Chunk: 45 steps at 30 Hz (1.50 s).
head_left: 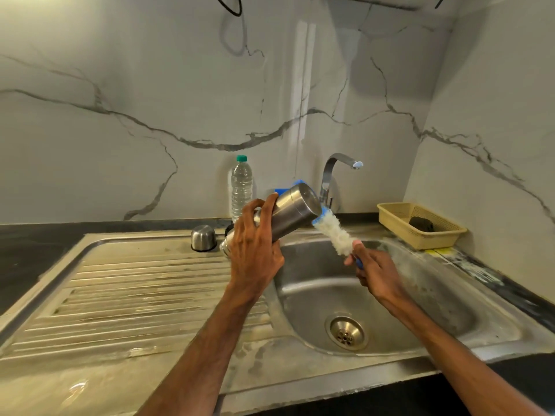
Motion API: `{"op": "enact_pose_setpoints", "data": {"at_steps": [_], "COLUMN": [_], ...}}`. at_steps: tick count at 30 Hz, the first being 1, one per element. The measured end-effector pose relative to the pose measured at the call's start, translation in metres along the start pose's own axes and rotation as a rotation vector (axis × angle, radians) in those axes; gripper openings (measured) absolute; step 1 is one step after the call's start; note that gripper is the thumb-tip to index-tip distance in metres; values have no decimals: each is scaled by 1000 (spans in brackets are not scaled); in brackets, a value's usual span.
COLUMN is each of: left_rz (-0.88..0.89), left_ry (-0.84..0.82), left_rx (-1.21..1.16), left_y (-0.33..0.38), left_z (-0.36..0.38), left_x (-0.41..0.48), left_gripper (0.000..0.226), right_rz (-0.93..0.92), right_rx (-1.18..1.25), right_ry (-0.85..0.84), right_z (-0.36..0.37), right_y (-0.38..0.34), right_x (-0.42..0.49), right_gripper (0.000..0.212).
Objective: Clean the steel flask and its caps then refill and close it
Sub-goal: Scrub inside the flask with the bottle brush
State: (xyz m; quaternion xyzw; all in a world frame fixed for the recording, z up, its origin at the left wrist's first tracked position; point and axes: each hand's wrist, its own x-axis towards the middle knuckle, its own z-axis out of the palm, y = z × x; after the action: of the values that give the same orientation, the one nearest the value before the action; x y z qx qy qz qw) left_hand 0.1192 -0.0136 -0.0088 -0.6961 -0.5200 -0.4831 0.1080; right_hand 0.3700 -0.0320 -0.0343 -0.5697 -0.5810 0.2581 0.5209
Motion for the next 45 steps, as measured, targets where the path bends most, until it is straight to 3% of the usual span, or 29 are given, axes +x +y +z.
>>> {"op": "enact_pose_setpoints", "data": {"at_steps": [5,11,17,21,24,31,36,45], "left_rz": [-2,57,127,32,-63,-303,-494,-437], "left_ry": [61,84,60,58,77,57,-46,-135], "left_rx": [-55,-94,-97,-237,-347,-356,-443,-310], "left_y": [-7,-9,-9,-3,4,-16,-29,-41], "left_z": [-5,-7,-9,-11,-14,-3,5,44], "left_x": [3,3,2,8,16,49,87,98], "left_gripper": [102,98,99,104,94,90,82,78], "right_rz": [-89,-107,4,76,112,-7,7,13], "right_rx": [24,157,318,361,383,253,152,65], "right_ry": [46,41,111,121,94,138,182,197], "right_z": [19,22,57,76,80,84,82,81], "right_y": [-32,-76,-51,-28,-21,-15,-11,-14], "right_x": [9,26,15,15,19,17,21,21], "right_gripper": [25,26,32,36,38,28,23,18]}}
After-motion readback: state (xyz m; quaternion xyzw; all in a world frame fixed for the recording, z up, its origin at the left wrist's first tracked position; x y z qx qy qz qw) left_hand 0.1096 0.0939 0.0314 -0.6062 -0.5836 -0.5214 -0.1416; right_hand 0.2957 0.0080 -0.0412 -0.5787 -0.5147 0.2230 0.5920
